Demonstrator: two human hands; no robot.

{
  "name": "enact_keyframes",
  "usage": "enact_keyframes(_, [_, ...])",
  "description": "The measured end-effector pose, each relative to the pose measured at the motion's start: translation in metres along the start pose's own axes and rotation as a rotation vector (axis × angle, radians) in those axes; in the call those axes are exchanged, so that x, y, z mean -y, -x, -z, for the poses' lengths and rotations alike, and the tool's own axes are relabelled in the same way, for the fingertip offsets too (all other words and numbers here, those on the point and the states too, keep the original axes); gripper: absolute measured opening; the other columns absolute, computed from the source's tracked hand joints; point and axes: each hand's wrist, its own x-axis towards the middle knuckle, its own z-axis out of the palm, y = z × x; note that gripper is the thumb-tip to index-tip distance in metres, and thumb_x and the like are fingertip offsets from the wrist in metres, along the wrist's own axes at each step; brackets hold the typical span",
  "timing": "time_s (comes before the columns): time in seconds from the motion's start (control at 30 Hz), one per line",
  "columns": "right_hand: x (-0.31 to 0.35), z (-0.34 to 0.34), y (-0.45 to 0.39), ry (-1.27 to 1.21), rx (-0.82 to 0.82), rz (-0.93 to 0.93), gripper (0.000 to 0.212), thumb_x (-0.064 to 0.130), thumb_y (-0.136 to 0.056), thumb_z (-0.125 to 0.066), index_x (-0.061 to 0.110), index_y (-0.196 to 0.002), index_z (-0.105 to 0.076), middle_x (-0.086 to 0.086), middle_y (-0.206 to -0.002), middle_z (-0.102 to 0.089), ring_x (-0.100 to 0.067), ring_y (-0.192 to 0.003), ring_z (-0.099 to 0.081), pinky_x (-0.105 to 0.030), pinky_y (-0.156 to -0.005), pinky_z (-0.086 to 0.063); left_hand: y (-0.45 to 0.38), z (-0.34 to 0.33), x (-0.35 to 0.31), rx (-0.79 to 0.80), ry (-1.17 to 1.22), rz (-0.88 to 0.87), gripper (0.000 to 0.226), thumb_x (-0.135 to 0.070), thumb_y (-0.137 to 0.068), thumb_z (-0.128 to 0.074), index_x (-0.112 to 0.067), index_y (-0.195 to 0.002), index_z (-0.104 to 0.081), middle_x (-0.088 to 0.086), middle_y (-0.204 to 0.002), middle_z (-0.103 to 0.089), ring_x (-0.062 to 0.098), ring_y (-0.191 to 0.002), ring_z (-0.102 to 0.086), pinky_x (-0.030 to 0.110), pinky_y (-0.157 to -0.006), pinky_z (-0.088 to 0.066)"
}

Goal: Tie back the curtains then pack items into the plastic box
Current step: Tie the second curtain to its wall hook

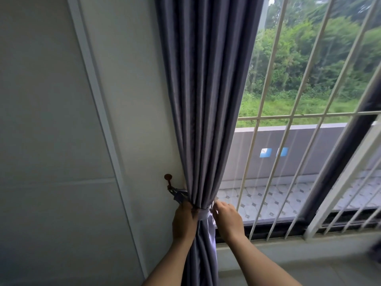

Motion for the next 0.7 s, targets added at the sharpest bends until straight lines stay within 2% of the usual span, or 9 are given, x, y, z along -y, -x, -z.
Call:
enact_keyframes(0.1, [-0.001, 0.001, 0.005, 0.014, 0.016, 0.017, 0.025, 0.037, -0.099, -0.045, 0.015, -0.093, -0.055, 0.002, -0.095, -0.06, -0.022, -0.093, -0.051, -0.029, -0.063, -0.037, 0.002, 0.001, 0.005, 0.031, -0.116, -0.043, 0.029, -0.039, -0.091, -0.052, -0.013, -0.102, -0.059, 0.005, -0.102, -0.062, 0.024, -0.095, -0.062, 0.037, -0.077, -0.052])
enact_keyframes(0.27, [-0.004, -0.008, 0.006, -0.01, 0.134, -0.074, 0.02, 0.032, -0.093, -0.046, 0.017, -0.088, -0.059, 0.001, -0.091, -0.059, -0.024, -0.087, -0.055, -0.035, -0.065, -0.048, 0.006, 0.004, 0.011, 0.086, -0.26, -0.022, 0.026, -0.032, -0.094, -0.051, -0.01, -0.104, -0.062, 0.007, -0.106, -0.059, 0.023, -0.099, -0.058, 0.035, -0.079, -0.05])
enact_keyframes(0.4, [-0.001, -0.021, 0.003, -0.049, 0.24, -0.153, 0.022, 0.029, -0.091, -0.049, 0.013, -0.091, -0.065, -0.003, -0.09, -0.062, -0.024, -0.087, -0.059, -0.032, -0.06, -0.039, 0.008, -0.001, 0.022, 0.122, -0.313, -0.012, 0.027, -0.037, -0.095, -0.05, -0.014, -0.099, -0.063, 0.003, -0.104, -0.058, 0.018, -0.098, -0.056, 0.03, -0.077, -0.05])
enact_keyframes(0.53, [-0.001, -0.04, 0.002, -0.078, 0.339, -0.208, 0.02, 0.023, -0.089, -0.049, 0.015, -0.071, -0.054, 0.001, -0.07, -0.049, -0.024, -0.069, -0.05, -0.029, -0.05, -0.032, 0.013, -0.016, 0.031, 0.188, -0.358, 0.018, 0.027, -0.041, -0.089, -0.056, -0.015, -0.095, -0.061, 0.003, -0.105, -0.058, 0.021, -0.101, -0.055, 0.034, -0.077, -0.049])
enact_keyframes(0.6, [-0.002, -0.046, 0.001, -0.079, 0.338, -0.204, 0.02, 0.023, -0.089, -0.046, 0.013, -0.074, -0.057, -0.001, -0.071, -0.05, -0.024, -0.067, -0.048, -0.03, -0.052, -0.034, 0.014, -0.022, 0.032, 0.215, -0.394, 0.026, 0.028, -0.041, -0.089, -0.057, -0.015, -0.099, -0.06, 0.003, -0.107, -0.058, 0.023, -0.103, -0.054, 0.035, -0.079, -0.049])
enact_keyframes(0.7, [-0.004, -0.05, -0.001, -0.127, 0.298, -0.196, 0.025, 0.028, -0.091, -0.044, 0.01, -0.085, -0.061, -0.005, -0.082, -0.058, -0.028, -0.077, -0.056, -0.032, -0.058, -0.039, 0.012, -0.03, 0.033, 0.242, -0.452, 0.03, 0.03, -0.041, -0.09, -0.055, -0.015, -0.105, -0.059, 0.004, -0.112, -0.057, 0.024, -0.107, -0.053, 0.036, -0.08, -0.048])
